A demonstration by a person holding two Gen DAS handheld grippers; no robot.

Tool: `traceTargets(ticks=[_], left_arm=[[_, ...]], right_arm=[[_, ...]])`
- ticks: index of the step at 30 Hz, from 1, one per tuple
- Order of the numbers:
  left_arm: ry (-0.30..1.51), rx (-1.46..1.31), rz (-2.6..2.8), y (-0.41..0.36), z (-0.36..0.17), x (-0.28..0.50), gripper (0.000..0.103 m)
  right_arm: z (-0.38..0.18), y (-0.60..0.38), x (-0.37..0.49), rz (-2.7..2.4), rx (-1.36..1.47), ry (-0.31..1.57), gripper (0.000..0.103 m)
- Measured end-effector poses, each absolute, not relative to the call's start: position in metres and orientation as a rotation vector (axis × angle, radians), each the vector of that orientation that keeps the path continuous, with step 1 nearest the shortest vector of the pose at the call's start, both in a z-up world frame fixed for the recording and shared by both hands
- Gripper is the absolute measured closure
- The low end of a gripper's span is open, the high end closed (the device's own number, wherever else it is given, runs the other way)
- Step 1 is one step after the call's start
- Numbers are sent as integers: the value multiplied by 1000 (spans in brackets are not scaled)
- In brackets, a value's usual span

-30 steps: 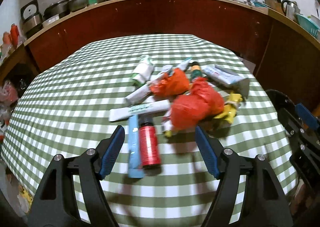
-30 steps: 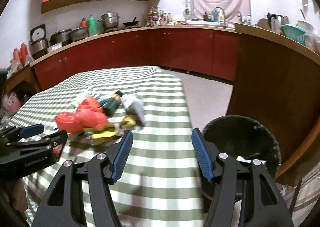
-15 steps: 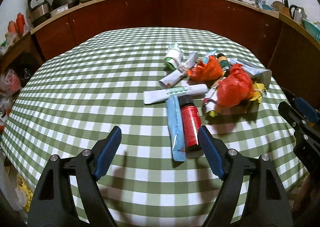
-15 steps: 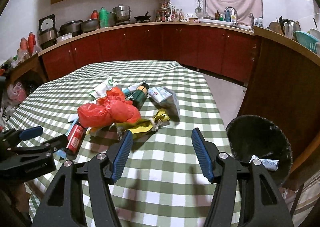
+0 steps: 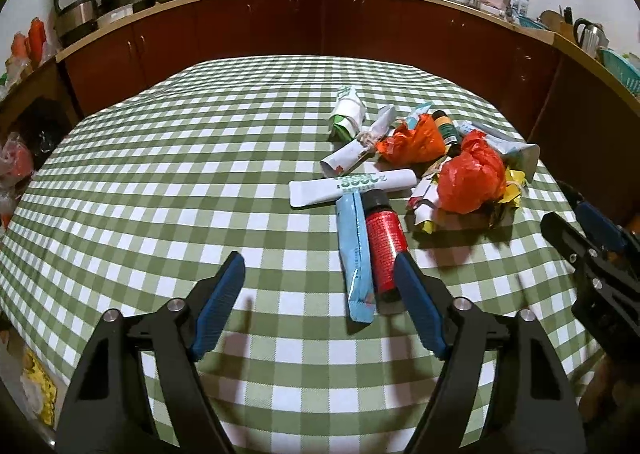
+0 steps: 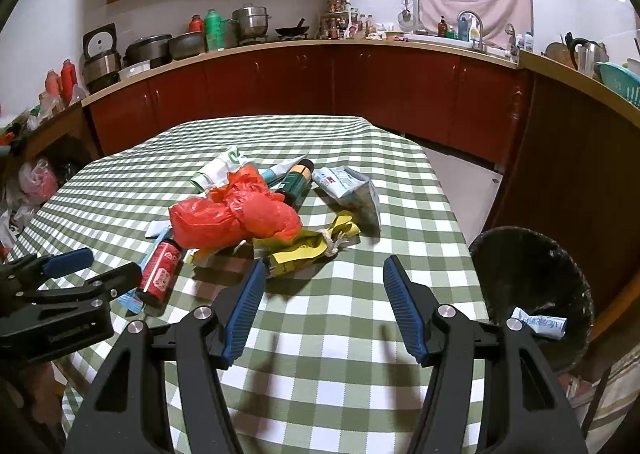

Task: Collect trash
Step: 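Grasp the blue tube with the left tool while the right tool grasps the red bottle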

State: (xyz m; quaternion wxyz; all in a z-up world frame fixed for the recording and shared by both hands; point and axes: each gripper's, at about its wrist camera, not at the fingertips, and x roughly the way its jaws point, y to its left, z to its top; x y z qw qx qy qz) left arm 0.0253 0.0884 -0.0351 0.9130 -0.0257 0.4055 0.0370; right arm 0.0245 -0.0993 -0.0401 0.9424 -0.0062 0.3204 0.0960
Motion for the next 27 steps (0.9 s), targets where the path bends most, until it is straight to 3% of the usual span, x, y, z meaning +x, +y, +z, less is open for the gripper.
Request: traceTargets(ticks=[11, 19, 21, 27], left_arm=[[858, -61, 68, 91, -45, 30, 39], [862, -66, 18, 88, -53, 40, 71], [860, -61, 6, 89, -54, 39, 86], [860, -66, 11, 101, -54, 33, 86]], right_arm=[[-39, -94, 23, 199, -16, 655, 43], [-39, -85, 21, 217, -19, 660, 43], [-40, -80, 21, 227, -24, 664, 43], [-40, -57, 17, 274, -38, 669, 43]])
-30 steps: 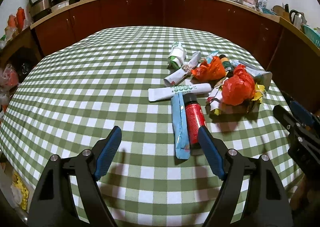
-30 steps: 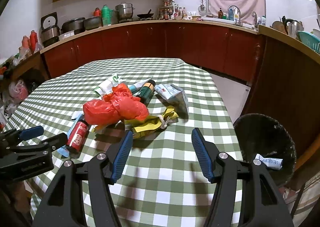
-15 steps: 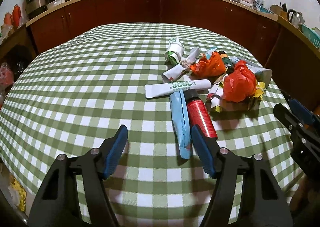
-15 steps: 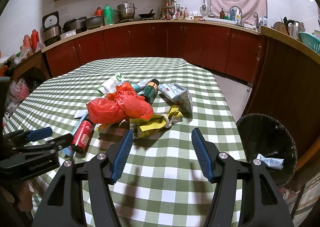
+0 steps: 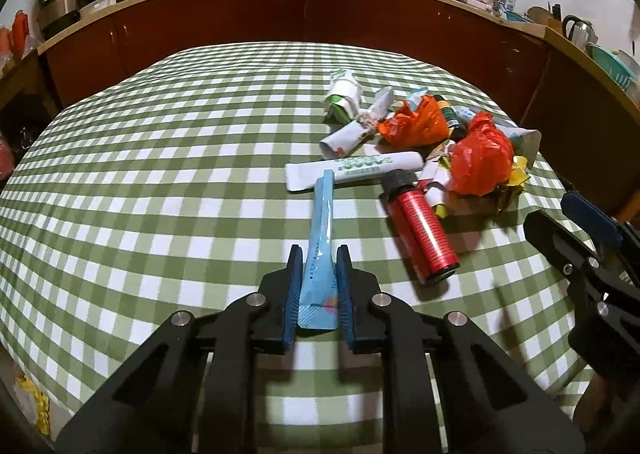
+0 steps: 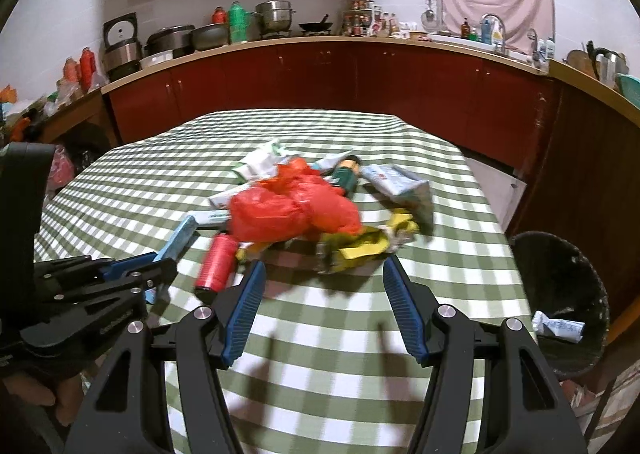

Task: Collect trash
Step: 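Grasp the blue tube with the left tool while the right tool grasps the red bottle, then carry both items over the bin and open both tools to drop them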

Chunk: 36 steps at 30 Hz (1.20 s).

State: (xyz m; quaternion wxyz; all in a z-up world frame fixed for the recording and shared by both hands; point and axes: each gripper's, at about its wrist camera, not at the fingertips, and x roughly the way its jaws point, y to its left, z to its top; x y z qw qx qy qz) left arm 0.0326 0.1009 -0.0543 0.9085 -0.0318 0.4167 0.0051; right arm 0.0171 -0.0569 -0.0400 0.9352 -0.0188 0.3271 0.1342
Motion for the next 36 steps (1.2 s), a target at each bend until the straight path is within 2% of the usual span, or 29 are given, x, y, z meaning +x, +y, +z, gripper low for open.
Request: traceTargets(ticks=[7, 18, 26, 30, 36], left_arm=[[827, -50, 71, 126, -47, 21, 86], [819, -75, 150, 172, -47, 19, 86], [821, -92, 145, 178, -51, 18, 86], [823, -98, 144, 180, -53, 17, 86], [820, -96, 143, 179, -52, 16, 86]], right_arm=[[-42, -26, 14, 341, -59, 674, 48], [-53, 14, 22, 371, -110, 716, 61], [-63, 22, 29, 348, -124, 771, 67], [-65, 23, 30, 349, -124, 783, 78], [-62, 21, 26, 359, -124, 756, 78]])
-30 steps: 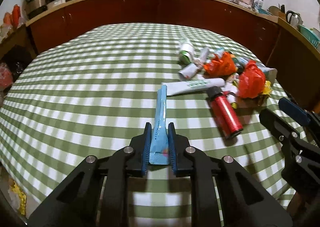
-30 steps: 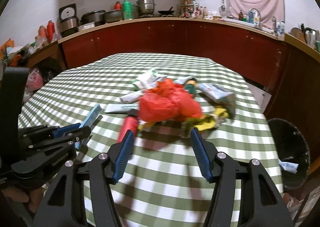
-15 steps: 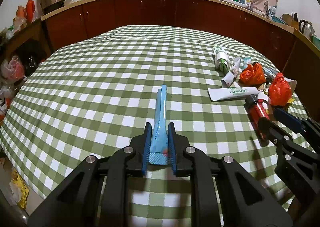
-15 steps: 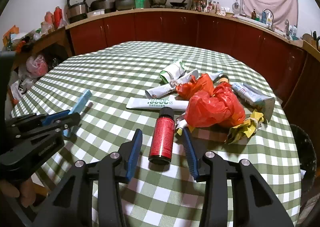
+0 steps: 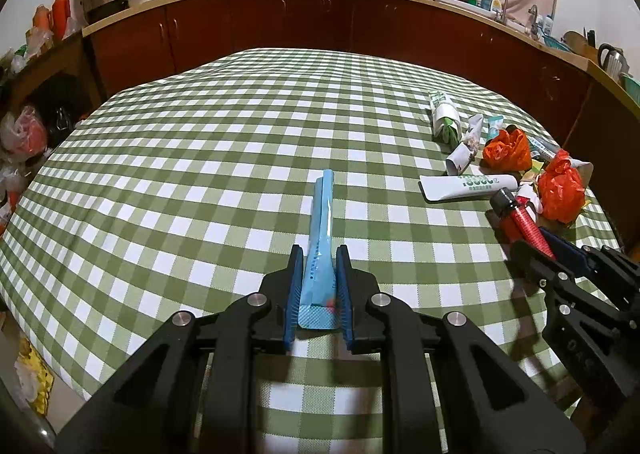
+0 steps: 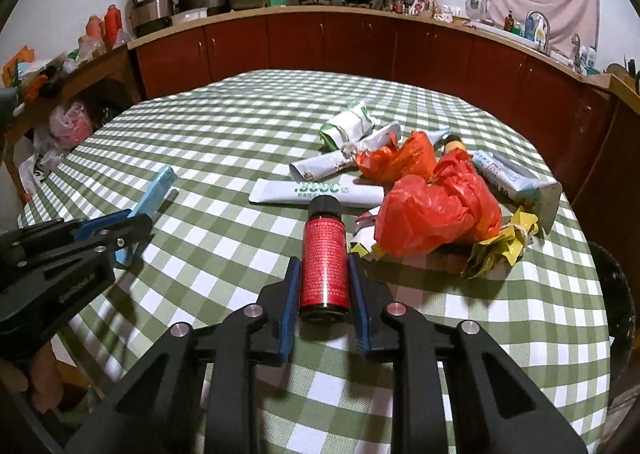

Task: Collect trash
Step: 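Carry both items over the bin and open both tools to drop them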

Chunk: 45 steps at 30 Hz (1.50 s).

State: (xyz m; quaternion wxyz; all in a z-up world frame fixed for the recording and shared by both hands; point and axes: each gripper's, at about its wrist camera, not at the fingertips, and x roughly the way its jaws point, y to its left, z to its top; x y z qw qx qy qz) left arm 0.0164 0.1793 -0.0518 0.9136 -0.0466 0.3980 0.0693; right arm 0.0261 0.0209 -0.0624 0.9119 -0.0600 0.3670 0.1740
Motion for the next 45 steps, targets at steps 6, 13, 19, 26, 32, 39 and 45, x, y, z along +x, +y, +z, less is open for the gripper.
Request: traceTargets(ticks=[6, 13, 19, 26, 32, 39, 45], left_arm=[[808, -97, 131, 174, -45, 14, 87], [772, -78, 64, 143, -27, 15, 87], [747, -58, -36, 98, -13, 22, 87], [717, -11, -149, 35, -1, 33, 87], [706, 24, -235, -22, 1, 46, 87], [713, 73, -305, -94, -9, 63, 87], [731, 111, -335, -142, -21, 78, 87]], right_arm=[[-46, 16, 14, 387, -124, 692, 78], [-22, -17, 2, 345, -80, 628, 78], [-8, -59, 1, 260, -45, 587, 78], [-2, -118, -2, 130, -22, 554, 78], [-5, -174, 1, 7, 11, 552, 78], [-19, -223, 8, -88, 40, 565, 78], [-33, -257, 16, -129, 71, 580, 78]])
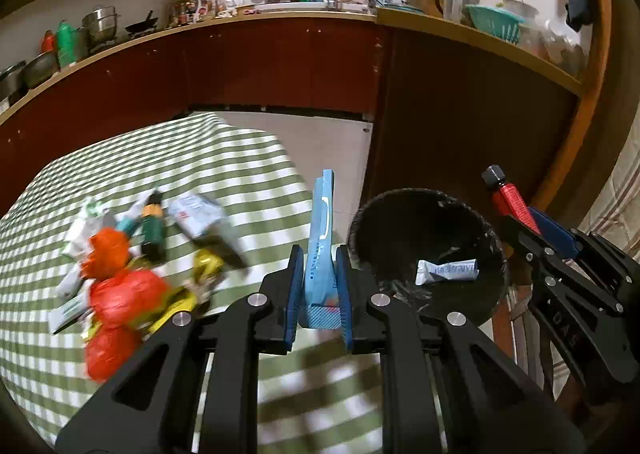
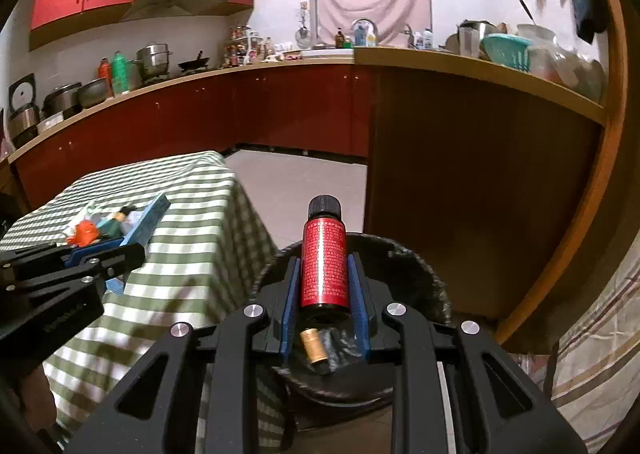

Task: Collect trash
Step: 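Carry both items over the bin and open both tools to drop them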

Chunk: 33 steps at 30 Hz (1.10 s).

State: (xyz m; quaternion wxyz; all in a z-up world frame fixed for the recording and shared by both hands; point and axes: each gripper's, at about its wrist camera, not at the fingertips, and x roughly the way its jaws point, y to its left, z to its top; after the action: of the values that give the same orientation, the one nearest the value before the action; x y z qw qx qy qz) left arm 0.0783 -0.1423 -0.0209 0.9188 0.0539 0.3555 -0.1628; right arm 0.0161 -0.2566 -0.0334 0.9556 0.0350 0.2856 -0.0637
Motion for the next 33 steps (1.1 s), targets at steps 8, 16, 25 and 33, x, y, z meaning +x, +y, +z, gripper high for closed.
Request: traceTargets(ticks=[8, 16, 25, 33], left_arm=[[766, 149, -348, -188, -36, 99, 87], [808, 168, -338, -218, -49, 115, 87], [841, 182, -317, -238, -56, 127, 86], [882, 164, -279, -242, -61, 136, 85]], right_arm=[[-47, -285, 32, -147, 90, 592, 78], [-58, -301, 44, -147, 102, 606, 78], [-67, -317, 56, -155, 124, 612, 78], [-73, -324, 64, -153, 135, 622, 78]])
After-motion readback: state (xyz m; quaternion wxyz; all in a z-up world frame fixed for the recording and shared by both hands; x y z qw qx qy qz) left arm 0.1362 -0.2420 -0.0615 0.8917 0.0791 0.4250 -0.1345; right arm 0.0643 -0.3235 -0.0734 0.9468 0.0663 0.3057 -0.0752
